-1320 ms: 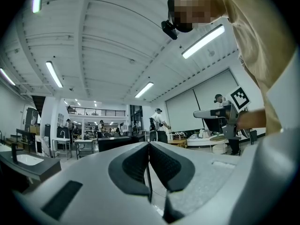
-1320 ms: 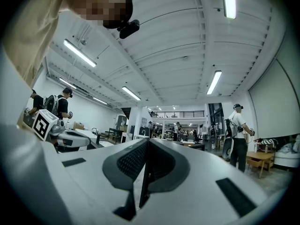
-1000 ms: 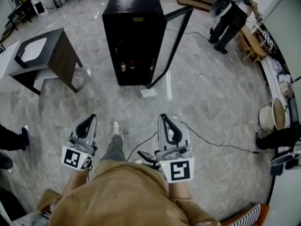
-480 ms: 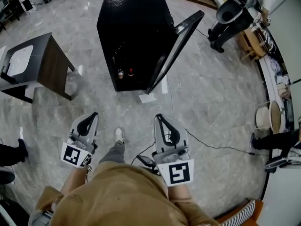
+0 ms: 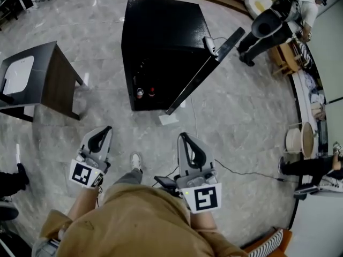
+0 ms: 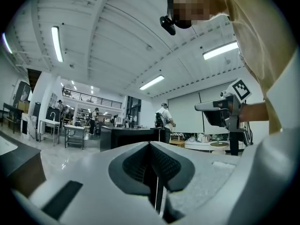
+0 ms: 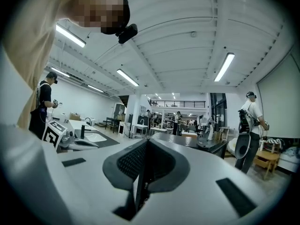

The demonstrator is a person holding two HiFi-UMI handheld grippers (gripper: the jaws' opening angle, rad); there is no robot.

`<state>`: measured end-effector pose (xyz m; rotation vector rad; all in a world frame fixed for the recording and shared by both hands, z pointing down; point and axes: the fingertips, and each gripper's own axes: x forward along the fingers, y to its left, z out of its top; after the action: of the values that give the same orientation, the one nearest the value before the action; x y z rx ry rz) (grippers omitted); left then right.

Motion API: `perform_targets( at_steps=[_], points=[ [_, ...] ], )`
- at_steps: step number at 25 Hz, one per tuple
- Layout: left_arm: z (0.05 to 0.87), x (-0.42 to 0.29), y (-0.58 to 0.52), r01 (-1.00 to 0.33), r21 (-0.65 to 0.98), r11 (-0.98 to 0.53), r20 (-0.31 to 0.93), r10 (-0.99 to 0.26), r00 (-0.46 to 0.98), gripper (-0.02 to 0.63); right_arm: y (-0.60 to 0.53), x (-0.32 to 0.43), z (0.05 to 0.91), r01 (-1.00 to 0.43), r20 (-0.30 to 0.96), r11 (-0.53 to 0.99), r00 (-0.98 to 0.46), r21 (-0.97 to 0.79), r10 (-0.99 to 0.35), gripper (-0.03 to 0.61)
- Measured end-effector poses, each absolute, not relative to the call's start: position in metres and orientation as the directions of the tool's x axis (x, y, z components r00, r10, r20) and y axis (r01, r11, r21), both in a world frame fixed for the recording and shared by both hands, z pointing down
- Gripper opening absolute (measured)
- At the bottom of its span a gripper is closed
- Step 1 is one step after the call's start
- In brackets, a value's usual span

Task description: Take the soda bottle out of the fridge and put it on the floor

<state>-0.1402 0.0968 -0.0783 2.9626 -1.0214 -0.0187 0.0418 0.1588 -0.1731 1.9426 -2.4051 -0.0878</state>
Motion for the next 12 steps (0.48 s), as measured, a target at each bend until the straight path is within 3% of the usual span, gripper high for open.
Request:
perform_targets(
  at_steps=[12],
  points=[
    [-0.072,-0.167,0.045,-0.603,0.034,-0.797,-0.020,-0.603,0.797,0.003,0.117,0.006,-0.186,-0.972,-0.003,0.210,-0.211,0.105,-0.977,0.003]
  ],
)
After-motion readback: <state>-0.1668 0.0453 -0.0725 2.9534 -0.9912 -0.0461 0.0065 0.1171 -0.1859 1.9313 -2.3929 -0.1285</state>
